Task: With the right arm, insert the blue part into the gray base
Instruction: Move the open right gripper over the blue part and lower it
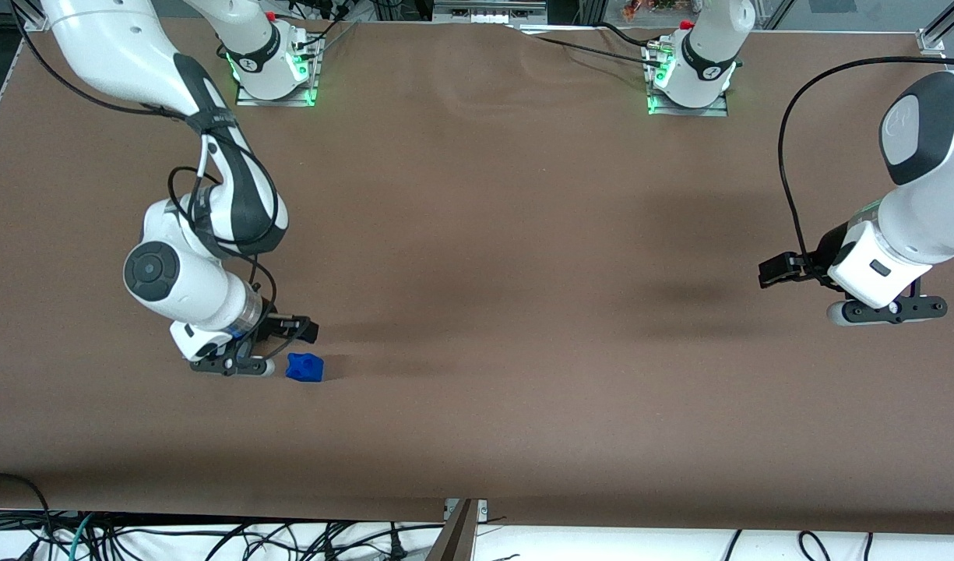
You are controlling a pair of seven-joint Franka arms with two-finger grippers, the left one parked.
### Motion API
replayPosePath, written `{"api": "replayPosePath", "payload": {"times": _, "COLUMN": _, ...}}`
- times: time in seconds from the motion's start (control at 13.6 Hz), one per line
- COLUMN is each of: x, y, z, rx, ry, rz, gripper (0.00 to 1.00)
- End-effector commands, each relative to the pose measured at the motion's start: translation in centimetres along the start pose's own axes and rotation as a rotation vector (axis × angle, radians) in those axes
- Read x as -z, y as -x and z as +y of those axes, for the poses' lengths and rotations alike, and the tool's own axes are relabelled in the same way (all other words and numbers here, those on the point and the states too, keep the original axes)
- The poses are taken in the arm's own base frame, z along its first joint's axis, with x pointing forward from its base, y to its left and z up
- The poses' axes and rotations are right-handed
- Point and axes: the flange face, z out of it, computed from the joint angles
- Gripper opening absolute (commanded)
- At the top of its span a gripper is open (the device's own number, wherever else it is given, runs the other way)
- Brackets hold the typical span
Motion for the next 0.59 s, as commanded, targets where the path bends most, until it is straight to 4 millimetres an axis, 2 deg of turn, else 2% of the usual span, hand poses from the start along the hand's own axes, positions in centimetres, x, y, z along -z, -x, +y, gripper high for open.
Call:
{"api": "replayPosePath", "payload": {"times": 0.0, "x": -1.0, "y": -2.8, "z": 0.6, "rx": -0.018, "ry": 0.002, "rz": 0.027, "gripper": 0.98}}
{"api": "replayPosePath", "payload": {"times": 0.15, "x": -2.5, "y": -3.0, "z": 1.0, "rx": -0.059, "ry": 0.017, "rz": 0.017, "gripper": 0.98}}
{"api": "replayPosePath", "payload": {"times": 0.3, "x": -4.2, "y": -2.5, "z": -0.2, "rx": -0.106, "ry": 0.067, "rz": 0.018, "gripper": 0.98}}
{"api": "replayPosePath", "payload": {"times": 0.44, "x": -4.7, "y": -2.4, "z": -1.4, "rx": -0.126, "ry": 0.086, "rz": 0.030, "gripper": 0.98}}
{"api": "replayPosePath", "payload": {"times": 0.52, "x": -4.9, "y": -2.4, "z": -1.3, "rx": -0.128, "ry": 0.084, "rz": 0.033, "gripper": 0.98}}
